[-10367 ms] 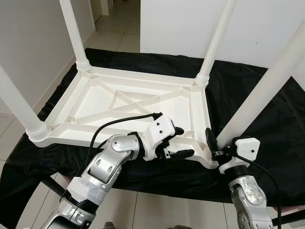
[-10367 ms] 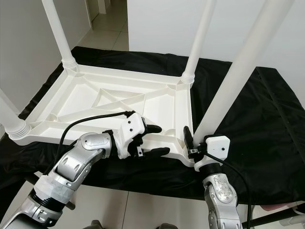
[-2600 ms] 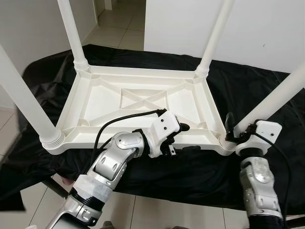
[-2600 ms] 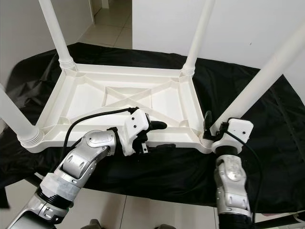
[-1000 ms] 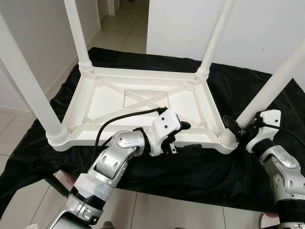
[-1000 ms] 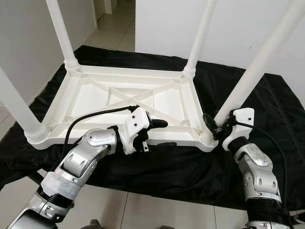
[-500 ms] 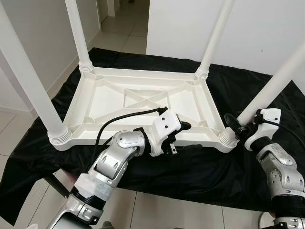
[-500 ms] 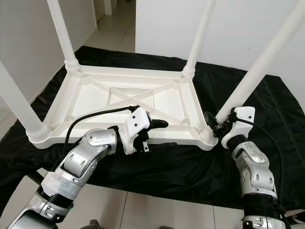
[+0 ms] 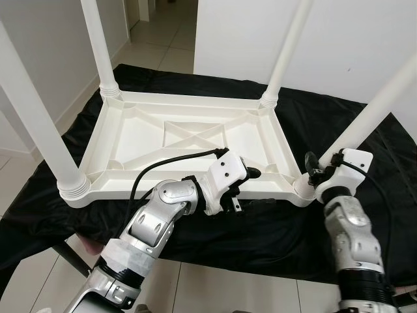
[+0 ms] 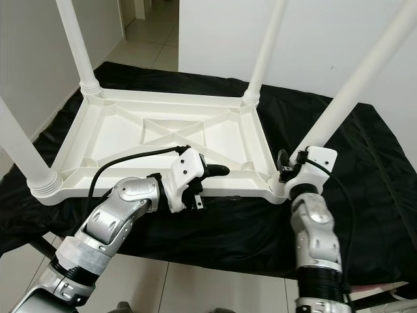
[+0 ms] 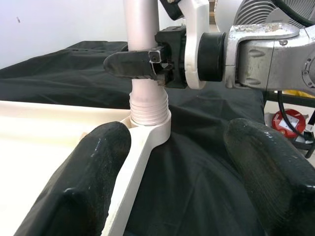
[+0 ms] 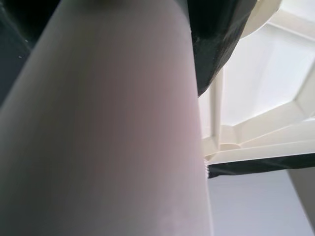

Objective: Building children table

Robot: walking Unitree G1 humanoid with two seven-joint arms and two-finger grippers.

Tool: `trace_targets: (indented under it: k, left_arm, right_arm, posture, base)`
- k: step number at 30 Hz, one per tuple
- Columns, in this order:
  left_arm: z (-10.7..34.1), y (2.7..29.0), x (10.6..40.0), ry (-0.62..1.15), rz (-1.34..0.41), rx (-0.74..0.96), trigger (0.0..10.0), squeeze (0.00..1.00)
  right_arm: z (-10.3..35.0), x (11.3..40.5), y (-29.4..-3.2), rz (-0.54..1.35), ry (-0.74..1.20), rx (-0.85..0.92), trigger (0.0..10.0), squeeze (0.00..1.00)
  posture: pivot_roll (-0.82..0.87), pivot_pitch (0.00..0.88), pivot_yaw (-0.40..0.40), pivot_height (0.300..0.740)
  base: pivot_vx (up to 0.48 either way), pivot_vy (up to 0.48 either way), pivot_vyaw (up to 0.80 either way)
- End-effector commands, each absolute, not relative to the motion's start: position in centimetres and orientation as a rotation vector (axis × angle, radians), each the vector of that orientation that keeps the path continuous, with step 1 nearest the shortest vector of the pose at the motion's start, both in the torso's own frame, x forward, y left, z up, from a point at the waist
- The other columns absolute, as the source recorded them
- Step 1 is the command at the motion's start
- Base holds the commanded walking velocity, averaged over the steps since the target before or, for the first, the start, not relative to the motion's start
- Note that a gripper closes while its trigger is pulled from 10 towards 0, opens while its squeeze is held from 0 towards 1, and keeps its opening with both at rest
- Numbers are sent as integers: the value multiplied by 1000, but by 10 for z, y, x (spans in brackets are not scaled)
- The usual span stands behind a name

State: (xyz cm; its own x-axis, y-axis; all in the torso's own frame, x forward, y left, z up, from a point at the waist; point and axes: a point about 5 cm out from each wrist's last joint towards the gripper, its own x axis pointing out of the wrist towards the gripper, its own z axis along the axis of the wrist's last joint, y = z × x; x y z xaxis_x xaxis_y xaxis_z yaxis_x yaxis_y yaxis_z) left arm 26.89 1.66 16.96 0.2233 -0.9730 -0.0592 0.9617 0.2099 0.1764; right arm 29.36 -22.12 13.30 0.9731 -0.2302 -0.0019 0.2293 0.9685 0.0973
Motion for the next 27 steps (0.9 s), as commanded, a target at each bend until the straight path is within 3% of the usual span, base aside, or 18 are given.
trace_targets:
  k: [1, 9, 13, 18, 19, 20, 27]
  left_arm:
    - [170, 15, 269, -72, -1305, 192, 10000, 0]
    - [170, 13, 268, -71, -1310, 183, 10000, 0]
    - [170, 13, 268, -72, -1310, 183, 10000, 0]
    - [170, 11, 267, -72, -1316, 175, 10000, 0]
    - [170, 10, 267, -72, -1316, 174, 10000, 0]
    - [170, 10, 268, -73, -1316, 174, 10000, 0]
    - [171, 9, 267, -75, -1318, 173, 10000, 0]
  right_arm:
    - [108, 290, -217, -297, 124, 103, 10000, 0]
    - [116, 291, -190, -591, 102, 166, 10000, 0]
    - [117, 291, -188, -611, 101, 174, 10000, 0]
    - [129, 297, -178, -500, 23, 204, 10000, 0]
    - [131, 297, -178, -490, 7, 214, 10000, 47]
    - [133, 297, -179, -474, -15, 223, 10000, 1000]
    - [144, 298, -186, -396, -94, 199, 10000, 1000]
  posture:
    - [20, 0, -61, 740]
    - [11, 3, -69, 740]
    - [11, 3, -69, 740]
    - [5, 5, -62, 740]
    - [5, 6, -60, 740]
    - [5, 6, -59, 740]
    - [9, 2, -58, 740]
  base:
    - [0, 0, 0]
    - [0, 0, 0]
    - [0, 0, 0]
    - [0, 0, 0]
    - [0, 0, 0]
    - [0, 0, 0]
    - [0, 0, 0]
